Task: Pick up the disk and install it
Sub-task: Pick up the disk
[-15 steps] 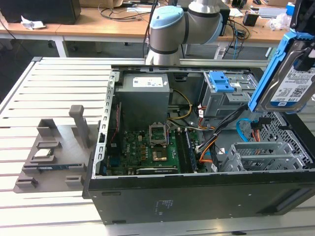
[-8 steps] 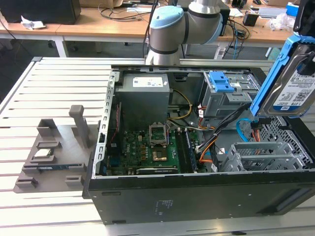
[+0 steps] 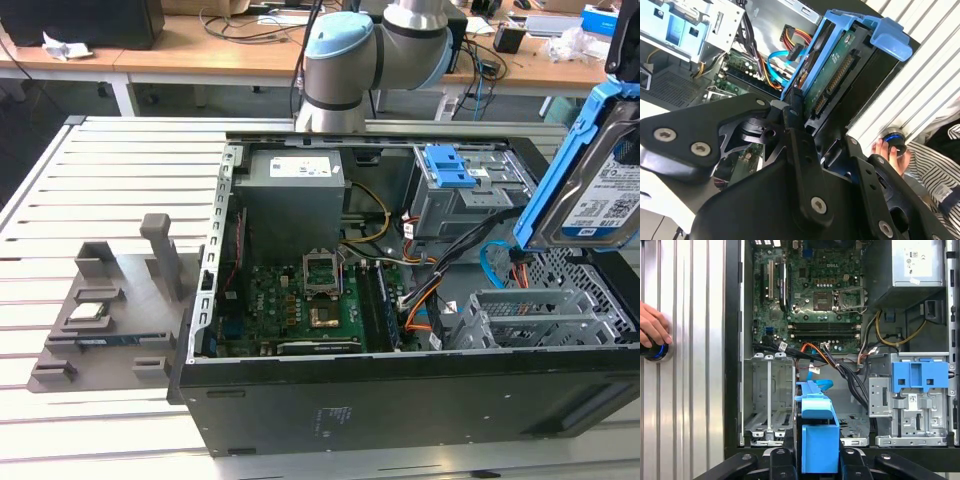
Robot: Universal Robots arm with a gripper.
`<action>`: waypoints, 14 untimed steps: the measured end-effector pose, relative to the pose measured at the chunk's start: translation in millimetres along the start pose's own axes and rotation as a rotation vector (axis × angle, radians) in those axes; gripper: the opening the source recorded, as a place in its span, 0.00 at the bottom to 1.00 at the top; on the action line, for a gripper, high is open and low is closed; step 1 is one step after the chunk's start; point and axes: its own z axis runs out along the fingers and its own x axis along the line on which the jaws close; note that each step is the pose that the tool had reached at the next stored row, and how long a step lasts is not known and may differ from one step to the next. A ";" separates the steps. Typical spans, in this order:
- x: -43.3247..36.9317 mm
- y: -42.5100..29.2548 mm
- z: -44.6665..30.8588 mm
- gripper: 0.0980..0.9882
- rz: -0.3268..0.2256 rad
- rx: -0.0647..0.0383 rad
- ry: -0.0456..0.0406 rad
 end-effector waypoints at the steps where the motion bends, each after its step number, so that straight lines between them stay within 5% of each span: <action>1: 1.8 0.0 0.1 0.30 0.000 0.000 0.0005; 9: 23.9 4.0 3.5 0.30 0.000 0.000 0.0017; 14: 31.6 17.1 8.8 0.30 0.000 0.000 0.0016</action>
